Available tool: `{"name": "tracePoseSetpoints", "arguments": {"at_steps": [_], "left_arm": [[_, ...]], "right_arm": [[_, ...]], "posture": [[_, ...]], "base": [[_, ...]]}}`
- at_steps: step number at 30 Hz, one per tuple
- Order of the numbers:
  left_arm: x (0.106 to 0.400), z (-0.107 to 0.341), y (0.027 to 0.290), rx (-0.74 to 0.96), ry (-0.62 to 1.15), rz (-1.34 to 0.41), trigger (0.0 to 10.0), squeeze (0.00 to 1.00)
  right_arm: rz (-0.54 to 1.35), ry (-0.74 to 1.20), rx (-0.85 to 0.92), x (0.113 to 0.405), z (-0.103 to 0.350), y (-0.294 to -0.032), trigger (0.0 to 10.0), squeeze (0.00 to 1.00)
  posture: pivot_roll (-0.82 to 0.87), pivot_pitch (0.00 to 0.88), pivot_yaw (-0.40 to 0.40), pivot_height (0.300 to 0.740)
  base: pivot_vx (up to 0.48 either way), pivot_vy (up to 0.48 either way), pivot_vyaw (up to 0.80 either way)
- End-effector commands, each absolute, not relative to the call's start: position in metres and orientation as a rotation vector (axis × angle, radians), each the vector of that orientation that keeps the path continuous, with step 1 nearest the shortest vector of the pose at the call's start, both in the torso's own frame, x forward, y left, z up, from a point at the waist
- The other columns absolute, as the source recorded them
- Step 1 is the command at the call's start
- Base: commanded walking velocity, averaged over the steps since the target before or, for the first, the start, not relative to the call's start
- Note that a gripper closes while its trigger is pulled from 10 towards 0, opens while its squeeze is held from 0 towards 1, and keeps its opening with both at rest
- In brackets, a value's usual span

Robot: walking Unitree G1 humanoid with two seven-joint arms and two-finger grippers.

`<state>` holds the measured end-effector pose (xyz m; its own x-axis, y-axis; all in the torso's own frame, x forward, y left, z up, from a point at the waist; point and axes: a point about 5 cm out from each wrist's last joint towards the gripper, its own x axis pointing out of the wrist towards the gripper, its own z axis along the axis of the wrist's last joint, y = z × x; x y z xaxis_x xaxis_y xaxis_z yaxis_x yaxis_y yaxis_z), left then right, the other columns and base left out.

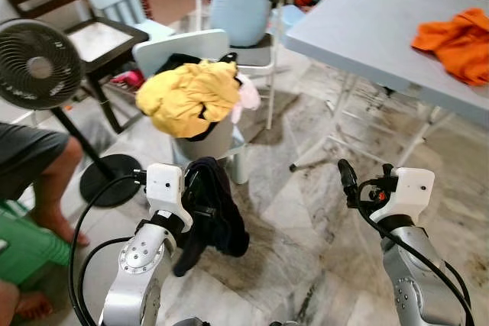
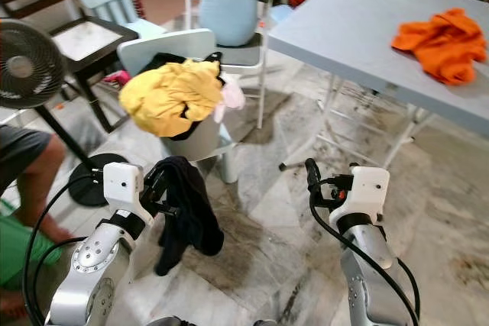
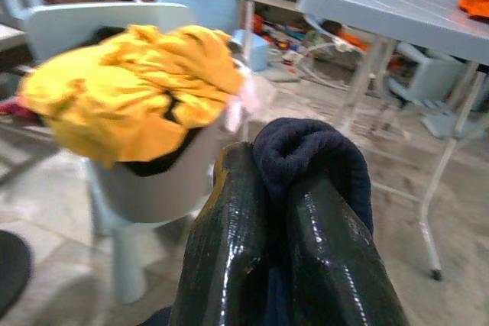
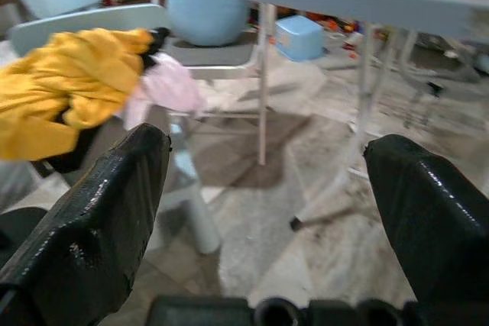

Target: Hang hanger

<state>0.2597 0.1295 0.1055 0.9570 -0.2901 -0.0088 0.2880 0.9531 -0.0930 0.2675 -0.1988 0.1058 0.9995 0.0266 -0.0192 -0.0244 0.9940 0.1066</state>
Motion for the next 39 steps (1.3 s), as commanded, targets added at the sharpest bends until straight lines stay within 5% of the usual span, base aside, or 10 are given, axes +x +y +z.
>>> {"name": "tracePoseSetpoints", "arguments": {"at_steps": [1,39], "left_arm": [[0.2612,0.1148,0.1275,-0.092,-0.023,-0.31,10.0,0.0],[0.2603,0.1136,0.1257,-0.091,-0.016,-0.319,10.0,0.0]], "right_arm": [[0.024,0.005,0.096,0.267,0.1091,-0.2005,10.0,0.0],[0.035,0.004,0.09,0.2687,0.1085,-0.198,10.0,0.0]], "posture": [[0.01,0.085,-0.013,0.74],[0.02,0.088,-0.016,0.74]], "base": [[0.262,0.0,0.0],[0.29,0.0,-0.64]]}}
